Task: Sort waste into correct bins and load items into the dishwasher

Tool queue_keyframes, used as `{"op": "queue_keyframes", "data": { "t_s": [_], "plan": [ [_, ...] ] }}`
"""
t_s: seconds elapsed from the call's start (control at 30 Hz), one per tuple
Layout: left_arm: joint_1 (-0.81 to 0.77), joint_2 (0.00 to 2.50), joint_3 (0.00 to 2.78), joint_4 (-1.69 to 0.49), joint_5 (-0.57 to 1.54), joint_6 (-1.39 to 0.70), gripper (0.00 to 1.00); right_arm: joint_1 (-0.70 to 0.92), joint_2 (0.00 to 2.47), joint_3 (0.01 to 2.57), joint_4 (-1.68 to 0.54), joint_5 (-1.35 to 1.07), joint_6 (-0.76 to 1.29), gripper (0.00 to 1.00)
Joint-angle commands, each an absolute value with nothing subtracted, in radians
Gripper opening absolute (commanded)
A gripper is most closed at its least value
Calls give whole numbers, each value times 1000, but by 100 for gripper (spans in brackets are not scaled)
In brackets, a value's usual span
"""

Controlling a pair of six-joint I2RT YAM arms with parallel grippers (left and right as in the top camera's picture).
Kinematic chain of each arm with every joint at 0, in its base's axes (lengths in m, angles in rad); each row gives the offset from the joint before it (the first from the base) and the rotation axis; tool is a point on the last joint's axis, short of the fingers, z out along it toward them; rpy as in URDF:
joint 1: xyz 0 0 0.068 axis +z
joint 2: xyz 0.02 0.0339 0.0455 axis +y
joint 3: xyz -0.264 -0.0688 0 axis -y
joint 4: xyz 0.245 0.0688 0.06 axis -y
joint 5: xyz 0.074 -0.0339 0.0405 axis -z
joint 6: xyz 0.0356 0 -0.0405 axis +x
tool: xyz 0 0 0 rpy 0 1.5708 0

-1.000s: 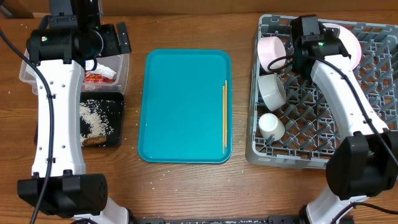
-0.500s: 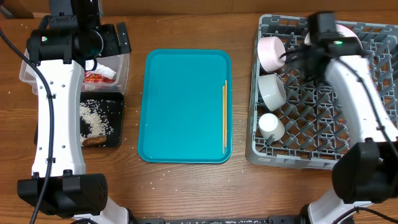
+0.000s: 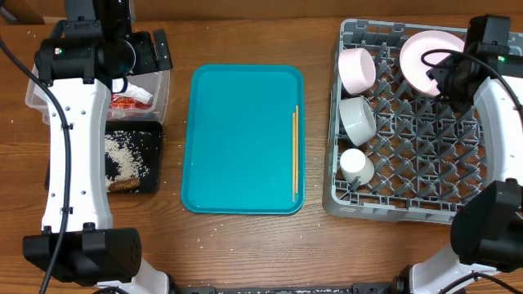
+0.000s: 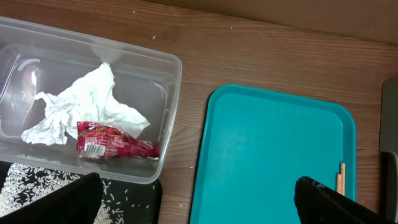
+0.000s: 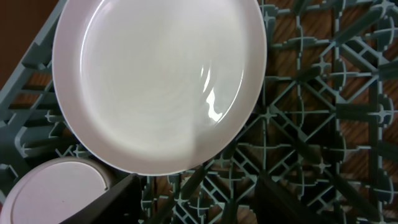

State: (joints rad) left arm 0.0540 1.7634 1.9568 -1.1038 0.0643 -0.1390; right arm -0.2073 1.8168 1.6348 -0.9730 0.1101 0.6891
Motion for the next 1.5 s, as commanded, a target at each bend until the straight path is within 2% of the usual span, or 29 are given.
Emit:
{"op": "queue_keyframes", "data": {
  "t_s": [0.0,0.57,0.7,0.87,1.03,1.1,1.2,1.47],
  "plan": [
    [52,1763,1966,-1103,68,-127,100,-212,1826,1604,-958,132,701,59],
    [52,1763,1966,-1103,68,-127,100,-220,1942,1551,-868,149,704,53],
    [52,1763,1966,-1103,68,-127,100,-220,1964,1551,-846,158,704,45],
    [52,1763,1966,-1103,68,-127,100,-221,1964,1551,-809,183,704,40],
    [52,1763,1966,-1103,68,-127,100,-226,1964,1551,-790,190,699,25],
    [52,1763,1966,-1103,68,-127,100,-226,1964,1551,-791,202,699,14],
    [52,1763,1966,-1103,68,-127,100,-226,1964,1551,-790,203,661,4],
    [52,1763,1966,-1103,68,-127,100,-226,1949,1554,-778,209,568,4]
  ]
}}
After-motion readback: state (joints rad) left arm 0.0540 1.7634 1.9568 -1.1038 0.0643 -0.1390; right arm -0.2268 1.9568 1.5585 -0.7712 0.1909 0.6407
